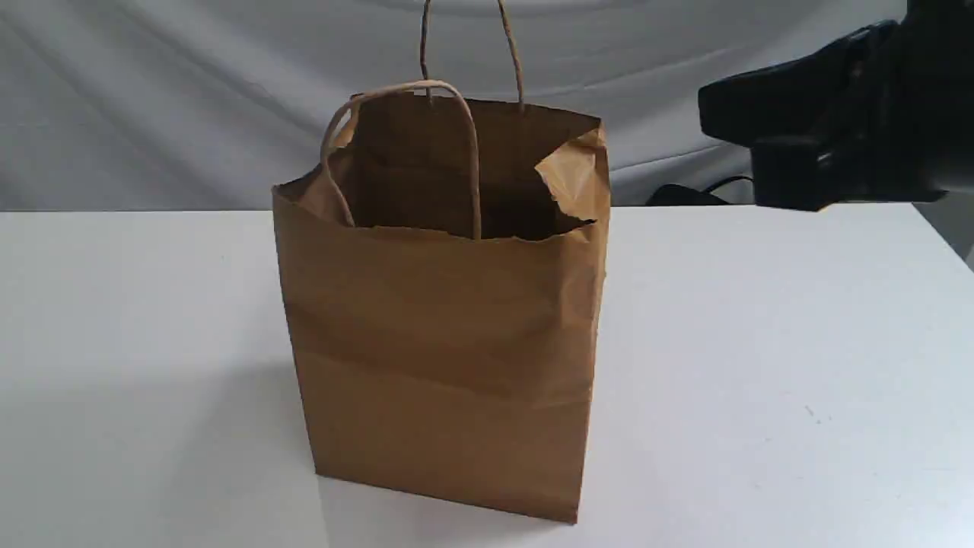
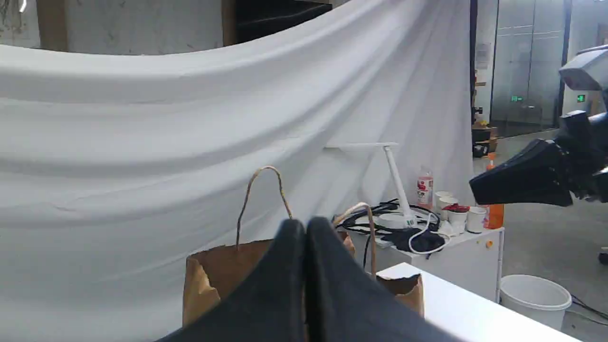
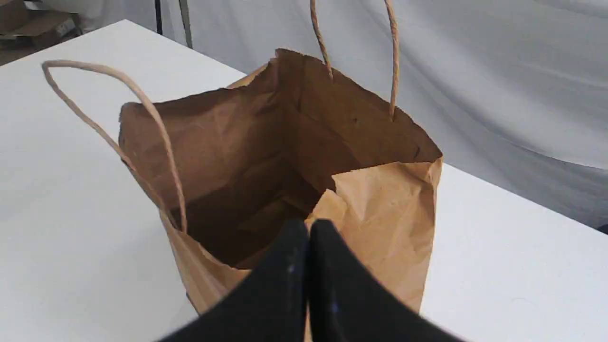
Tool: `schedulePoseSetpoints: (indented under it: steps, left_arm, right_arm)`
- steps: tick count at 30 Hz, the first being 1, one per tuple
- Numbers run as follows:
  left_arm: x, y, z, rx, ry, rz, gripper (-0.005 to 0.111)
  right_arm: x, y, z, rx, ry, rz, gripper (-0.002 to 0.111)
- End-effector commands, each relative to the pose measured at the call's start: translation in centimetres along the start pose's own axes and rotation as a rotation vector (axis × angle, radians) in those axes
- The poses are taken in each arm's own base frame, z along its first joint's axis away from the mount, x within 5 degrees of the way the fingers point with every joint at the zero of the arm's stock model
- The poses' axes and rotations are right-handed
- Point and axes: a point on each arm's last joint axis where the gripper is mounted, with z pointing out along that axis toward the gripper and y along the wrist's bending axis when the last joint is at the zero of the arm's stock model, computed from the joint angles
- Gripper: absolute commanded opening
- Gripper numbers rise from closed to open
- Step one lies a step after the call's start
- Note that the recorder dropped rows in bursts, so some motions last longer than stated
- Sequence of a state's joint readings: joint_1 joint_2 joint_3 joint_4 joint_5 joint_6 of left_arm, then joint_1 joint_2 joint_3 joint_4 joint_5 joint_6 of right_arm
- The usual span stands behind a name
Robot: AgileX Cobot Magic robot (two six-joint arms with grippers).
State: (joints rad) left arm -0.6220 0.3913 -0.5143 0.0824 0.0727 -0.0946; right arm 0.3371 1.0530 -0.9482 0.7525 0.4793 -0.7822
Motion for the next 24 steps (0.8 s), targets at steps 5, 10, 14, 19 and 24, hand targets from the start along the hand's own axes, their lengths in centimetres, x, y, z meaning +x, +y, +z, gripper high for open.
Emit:
schedulePoseSetpoints:
  steps: [5, 10, 14, 19, 24]
  left_arm:
    - [0.09, -0.05, -0.06, 0.006, -0.012, -0.007, 0.000]
    - [0.09, -0.05, -0.06, 0.006, -0.012, -0.007, 0.000]
    - [0.09, -0.05, -0.06, 0.006, -0.012, -0.007, 0.000]
    - [0.09, -0.05, -0.06, 0.006, -0.012, -0.007, 0.000]
    - [0.09, -0.05, -0.06, 0.006, -0.012, -0.004, 0.000]
  right_arm:
    - [0.03, 0.21, -0.21, -0.009, -0.004, 0.003, 0.000]
    - [0.03, 0.21, -0.21, -0.009, -0.004, 0.003, 0.000]
    - [0.03, 0.21, -0.21, -0.009, -0.004, 0.003, 0.000]
    - [0.09, -0.09, -0.21, 0.024, 0.003, -0.066, 0.000]
    - [-0.42, -0.17, -1.12, 0.064, -0.041, -0.086, 0.000]
